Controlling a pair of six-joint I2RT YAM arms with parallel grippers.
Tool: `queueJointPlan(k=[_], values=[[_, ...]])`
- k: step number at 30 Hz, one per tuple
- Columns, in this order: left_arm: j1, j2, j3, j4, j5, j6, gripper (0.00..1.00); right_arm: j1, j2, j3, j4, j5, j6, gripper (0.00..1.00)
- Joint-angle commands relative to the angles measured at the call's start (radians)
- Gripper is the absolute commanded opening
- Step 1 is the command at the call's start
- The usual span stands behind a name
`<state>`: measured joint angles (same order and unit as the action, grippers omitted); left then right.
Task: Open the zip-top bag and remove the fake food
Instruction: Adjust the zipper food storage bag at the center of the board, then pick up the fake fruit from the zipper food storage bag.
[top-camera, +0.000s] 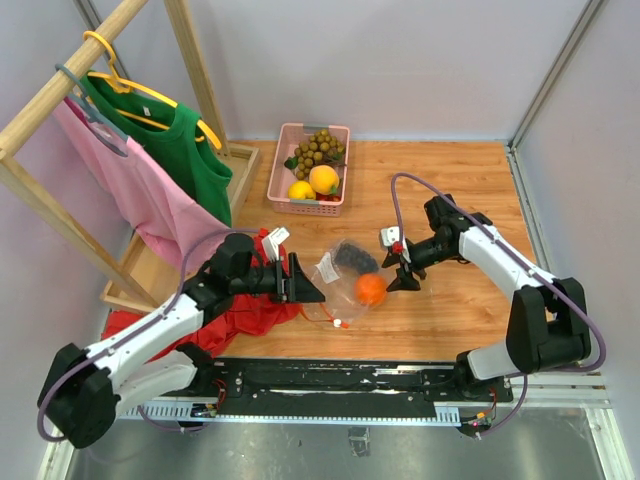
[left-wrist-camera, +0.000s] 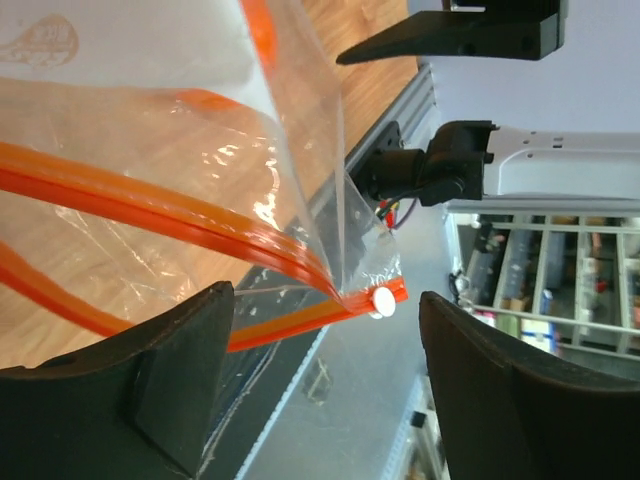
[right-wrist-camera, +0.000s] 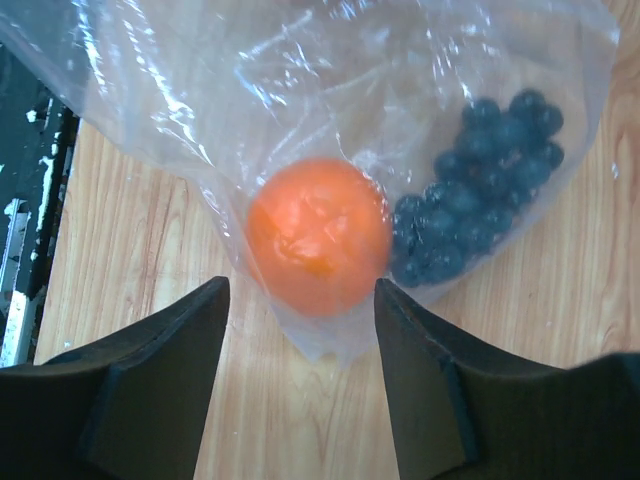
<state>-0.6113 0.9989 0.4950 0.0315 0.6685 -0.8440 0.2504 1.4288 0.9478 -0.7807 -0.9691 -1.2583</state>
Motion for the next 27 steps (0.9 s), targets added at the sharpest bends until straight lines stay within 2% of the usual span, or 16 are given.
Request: queueJointPlan(k=[1, 5, 11, 13, 17, 19, 23, 27], values=[[0.022, -0.127, 0.082, -0.245, -0.104, 0.151, 0.83, -0.003, 0.023, 0.058, -0.183, -0.123, -0.255, 0.62], [0.028, -0.229, 0.083, -0.344, -0.196, 0.161, 0.99, 0.022, 0.051, 0.075, -0.19, -0.104, -0.285, 0.62], [0.028, -0.356, -0.027, -0.262, -0.236, 0.088, 0.98, 0.051, 0.062, 0.079, -0.17, -0.063, -0.297, 0.62], [0.028, -0.383, -0.062, -0.229, -0.25, 0.09, 0.9, 0.054, 0.065, 0.072, -0.16, -0.048, -0.295, 0.62], [0.028, -0.377, -0.112, -0.187, -0.273, 0.132, 0.6, 0.056, 0.07, 0.057, -0.136, -0.03, -0.283, 0.62], [0.028, -0.347, -0.131, -0.123, -0.257, 0.126, 0.5, 0.06, 0.071, 0.048, -0.126, -0.014, -0.279, 0.62], [0.028, -0.252, -0.153, 0.022, -0.213, 0.098, 0.44, 0.069, 0.068, 0.027, -0.09, 0.025, -0.266, 0.64], [0.023, -0.173, -0.158, 0.142, -0.177, 0.072, 0.44, 0.083, 0.076, 0.013, -0.056, 0.061, -0.255, 0.65]])
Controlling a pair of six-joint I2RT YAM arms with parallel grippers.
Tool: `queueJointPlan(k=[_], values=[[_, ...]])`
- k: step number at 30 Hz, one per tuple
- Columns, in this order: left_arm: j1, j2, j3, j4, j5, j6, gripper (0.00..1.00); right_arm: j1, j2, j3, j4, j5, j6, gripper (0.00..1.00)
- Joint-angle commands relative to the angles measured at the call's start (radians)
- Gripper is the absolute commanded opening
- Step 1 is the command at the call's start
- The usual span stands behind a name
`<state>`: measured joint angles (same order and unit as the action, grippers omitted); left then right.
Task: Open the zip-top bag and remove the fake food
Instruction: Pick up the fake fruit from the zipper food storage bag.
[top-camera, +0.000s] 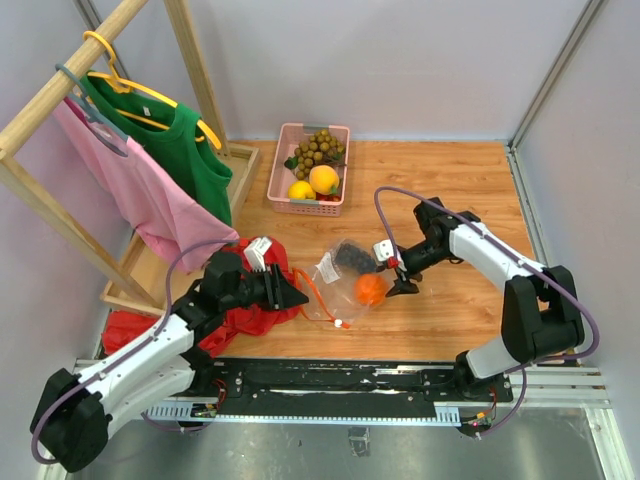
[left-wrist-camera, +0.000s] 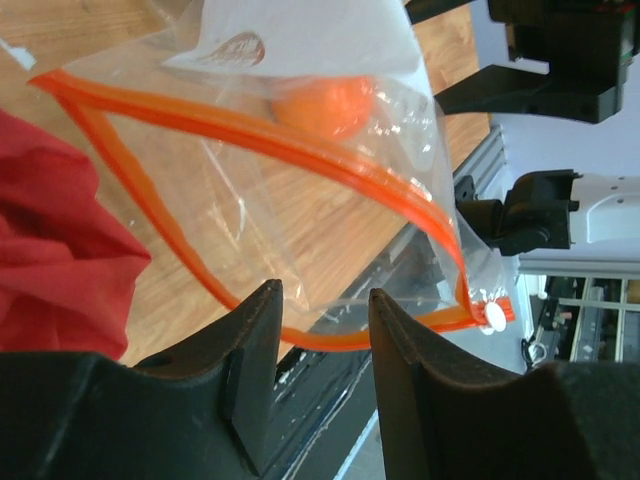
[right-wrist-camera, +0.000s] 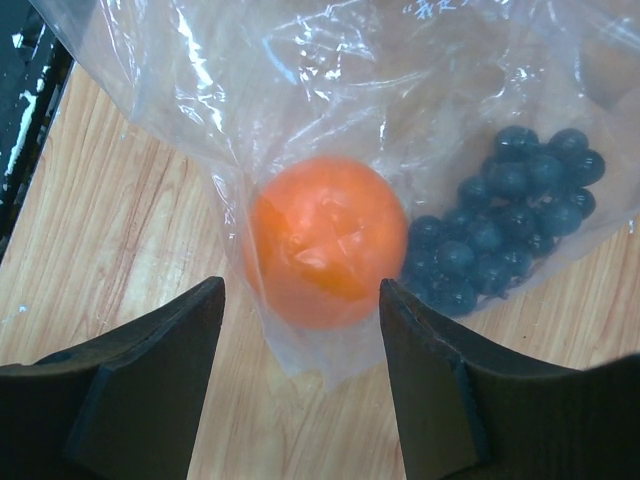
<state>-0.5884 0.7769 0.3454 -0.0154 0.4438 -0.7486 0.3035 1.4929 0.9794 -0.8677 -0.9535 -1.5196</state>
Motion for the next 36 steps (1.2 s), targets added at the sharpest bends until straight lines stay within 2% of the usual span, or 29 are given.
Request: queueJointPlan(k=[1, 10, 17, 26, 36], values=[[-0.004, 0.068, -0.011, 0.221, 0.055, -0.029, 0.44, 0.034, 0.018, -0.018, 0.035, 0.055, 0.007, 0.65], [-0.057, 0.229, -0.03, 0.355, 0.059, -0.073, 0.48, 0.095, 0.065, -0.024, 0.096, 0.159, 0.014, 0.64], [-0.078, 0.315, -0.028, 0.405, 0.059, -0.081, 0.51, 0.139, 0.079, -0.032, 0.12, 0.195, 0.014, 0.59], [-0.098, 0.437, -0.021, 0.437, 0.057, -0.082, 0.5, 0.171, 0.094, -0.027, 0.138, 0.205, 0.061, 0.42], [-0.129, 0.549, 0.022, 0.488, 0.072, -0.101, 0.56, 0.196, 0.107, -0.005, 0.163, 0.184, 0.187, 0.1]])
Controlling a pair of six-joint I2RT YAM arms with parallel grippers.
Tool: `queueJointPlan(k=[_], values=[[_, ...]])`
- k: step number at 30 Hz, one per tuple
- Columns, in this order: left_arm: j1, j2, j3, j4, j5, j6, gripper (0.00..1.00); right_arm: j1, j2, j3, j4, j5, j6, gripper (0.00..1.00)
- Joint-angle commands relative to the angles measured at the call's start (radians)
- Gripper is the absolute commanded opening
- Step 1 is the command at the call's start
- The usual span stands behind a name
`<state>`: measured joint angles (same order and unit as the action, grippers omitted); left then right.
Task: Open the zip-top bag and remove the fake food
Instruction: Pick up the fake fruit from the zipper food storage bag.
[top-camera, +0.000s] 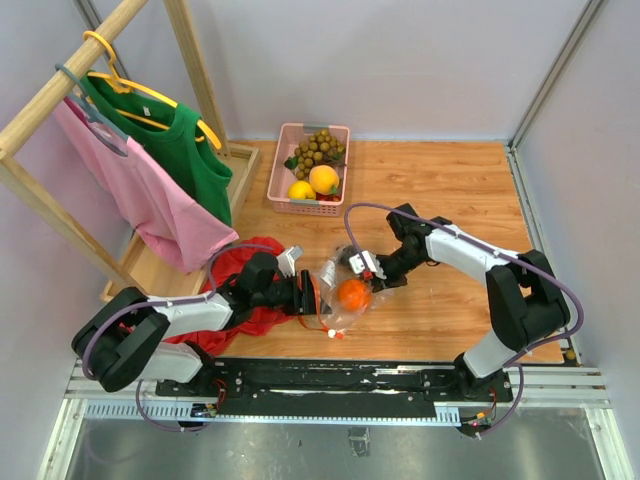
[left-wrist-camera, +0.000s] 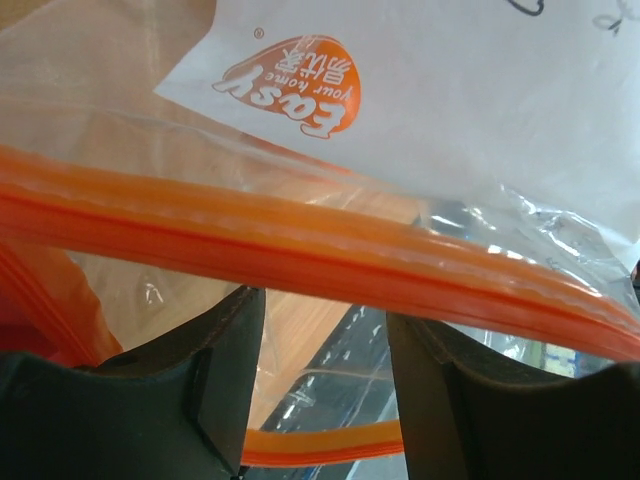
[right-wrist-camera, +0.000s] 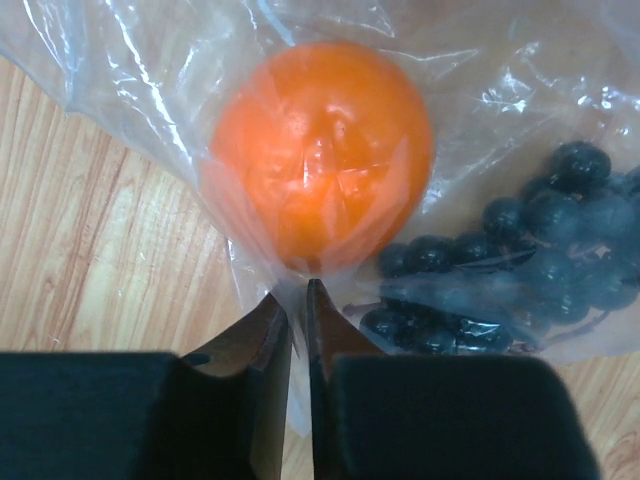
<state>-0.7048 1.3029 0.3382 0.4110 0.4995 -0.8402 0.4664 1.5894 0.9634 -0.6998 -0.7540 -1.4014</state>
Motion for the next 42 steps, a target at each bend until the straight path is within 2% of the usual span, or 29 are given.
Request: queueJointPlan(k=[1, 6, 11, 18, 23, 31, 42], values=[[-0.013, 0.025, 0.03, 0.069, 0.015, -0.011, 0.56, 0.036, 0.01, 0.011, -0.005, -0.022, 0.077, 0.08], [-0.013, 0.011, 0.028, 0.095, -0.009, -0.018, 0.56, 0.045, 0.005, 0.008, 0.001, -0.045, 0.115, 0.08], [-0.014, -0.013, 0.026, 0.09, -0.039, -0.014, 0.57, 0.046, -0.013, 0.013, 0.01, -0.056, 0.167, 0.27], [-0.025, -0.089, 0.018, 0.084, -0.106, 0.044, 0.58, 0.044, -0.059, 0.02, -0.022, -0.086, 0.156, 0.47], [-0.057, -0.126, 0.008, 0.125, -0.136, 0.12, 0.59, 0.059, -0.056, 0.003, 0.018, -0.072, 0.175, 0.54], [-0.13, -0.101, -0.002, 0.235, -0.189, 0.3, 0.58, 0.093, -0.004, 0.015, 0.057, -0.057, 0.222, 0.53], [-0.154, -0.08, -0.092, 0.354, -0.268, 0.492, 0.62, 0.097, 0.063, 0.087, 0.011, -0.078, 0.274, 0.28]])
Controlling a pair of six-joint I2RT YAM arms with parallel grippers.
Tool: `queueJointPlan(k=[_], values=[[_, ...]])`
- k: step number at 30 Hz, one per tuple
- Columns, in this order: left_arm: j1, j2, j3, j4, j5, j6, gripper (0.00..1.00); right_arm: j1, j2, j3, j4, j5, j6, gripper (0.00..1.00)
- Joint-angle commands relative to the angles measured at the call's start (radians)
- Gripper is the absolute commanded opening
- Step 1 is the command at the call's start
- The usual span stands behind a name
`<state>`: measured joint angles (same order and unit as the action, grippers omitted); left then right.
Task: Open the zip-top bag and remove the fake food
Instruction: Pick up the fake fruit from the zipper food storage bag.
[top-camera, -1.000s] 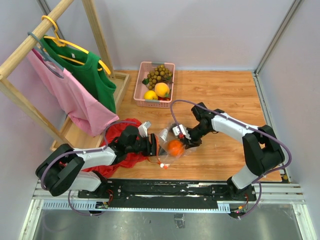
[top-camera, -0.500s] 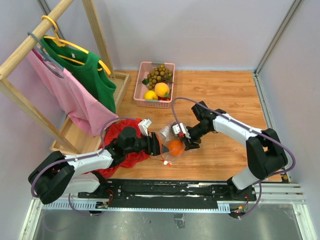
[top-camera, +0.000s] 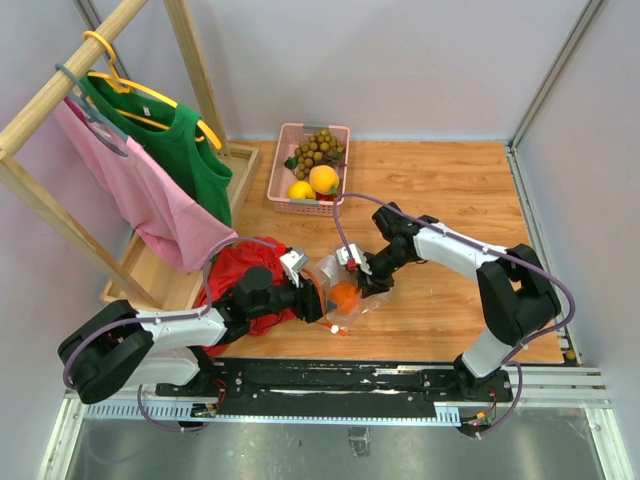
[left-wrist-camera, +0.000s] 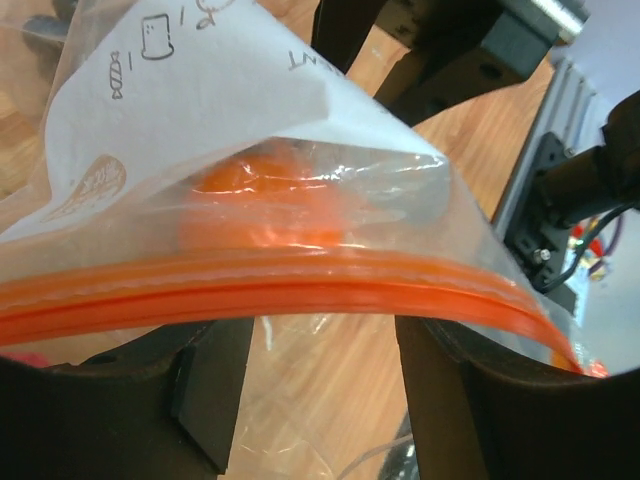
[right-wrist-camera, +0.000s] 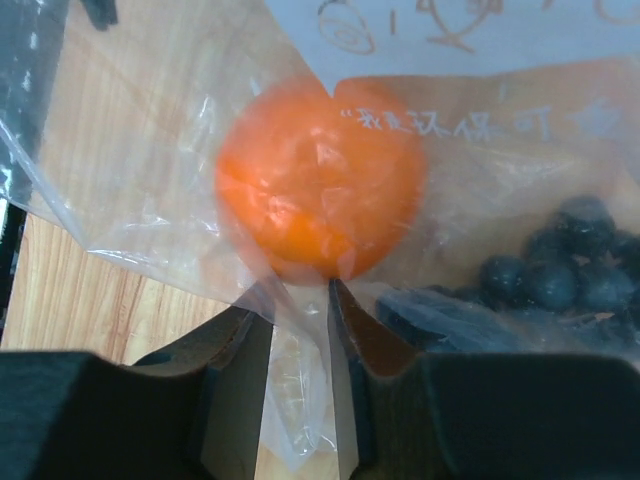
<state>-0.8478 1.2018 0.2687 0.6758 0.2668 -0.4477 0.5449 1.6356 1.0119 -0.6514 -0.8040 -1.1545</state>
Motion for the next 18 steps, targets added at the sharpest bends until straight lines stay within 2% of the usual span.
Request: queueJointPlan(k=[1, 4, 8, 12, 18], values=[[-0.014, 0.03, -0.023, 0.093, -0.037, 0.115, 0.63, 0.02, 0.021, 0.048, -0.045, -0.031, 0.033, 0.25], [-0.029, 0.059, -0.019, 0.111, -0.046, 0.164, 0.64, 0.024, 0.036, 0.068, -0.068, -0.04, 0.047, 0.17], [-0.062, 0.101, 0.001, 0.136, -0.056, 0.274, 0.65, 0.026, 0.047, 0.079, -0.072, -0.031, 0.064, 0.11], [-0.097, 0.126, -0.001, 0.183, -0.085, 0.381, 0.65, 0.027, 0.05, 0.085, -0.083, -0.036, 0.065, 0.1], [-0.103, 0.158, -0.002, 0.203, -0.159, 0.452, 0.65, 0.029, 0.052, 0.085, -0.092, -0.047, 0.062, 0.09]])
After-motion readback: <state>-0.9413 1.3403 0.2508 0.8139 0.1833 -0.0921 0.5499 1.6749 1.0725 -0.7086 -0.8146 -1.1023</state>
